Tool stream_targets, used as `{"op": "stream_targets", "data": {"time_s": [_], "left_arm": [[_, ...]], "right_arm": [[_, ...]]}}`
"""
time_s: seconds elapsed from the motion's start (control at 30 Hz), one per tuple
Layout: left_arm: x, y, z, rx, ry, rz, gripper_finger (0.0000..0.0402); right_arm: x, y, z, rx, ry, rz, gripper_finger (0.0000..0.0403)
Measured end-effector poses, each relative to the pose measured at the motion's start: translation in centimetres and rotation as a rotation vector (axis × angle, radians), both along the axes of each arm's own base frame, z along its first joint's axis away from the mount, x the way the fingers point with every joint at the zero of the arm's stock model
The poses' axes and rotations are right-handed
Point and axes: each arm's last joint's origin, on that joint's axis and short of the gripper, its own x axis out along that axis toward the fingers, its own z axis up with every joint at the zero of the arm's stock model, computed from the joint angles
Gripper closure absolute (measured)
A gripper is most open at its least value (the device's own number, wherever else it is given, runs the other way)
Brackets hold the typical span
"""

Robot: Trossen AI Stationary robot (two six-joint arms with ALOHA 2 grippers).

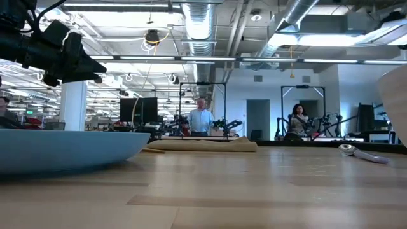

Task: Set table place
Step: Move the blue plate to the center of the table

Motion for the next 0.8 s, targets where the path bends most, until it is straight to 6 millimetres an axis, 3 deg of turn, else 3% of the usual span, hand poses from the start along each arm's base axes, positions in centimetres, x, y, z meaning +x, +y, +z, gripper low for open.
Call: {"op": "stream_targets", "data": {"time_s": [0.17, 0.43, 0.63, 0.8], "left_arm": [[0.0, 0.0, 0.0, 0.000, 0.001, 0.000, 0.0178], [0.0, 0.0, 0.0, 0.000, 0.000, 0.000, 0.0178], [0.0, 0.0, 0.0, 0.000, 0.001, 0.000, 0.0178], [0.0, 0.0, 0.0, 0.000, 0.000, 0.000, 0.0178]], "right_arm": [[4.5, -0.4, 2.0, 0.110, 0.152, 0.017, 0.0168], [12.0, -0.1, 1.7, 0.129, 0.297, 0.070, 0.0168], [17.0, 1.0, -1.9, 0.238, 0.392, 0.097, 0.0168], [20.5, 2.3, -5.9, 0.400, 0.468, 0.220, 0.0168]]}}
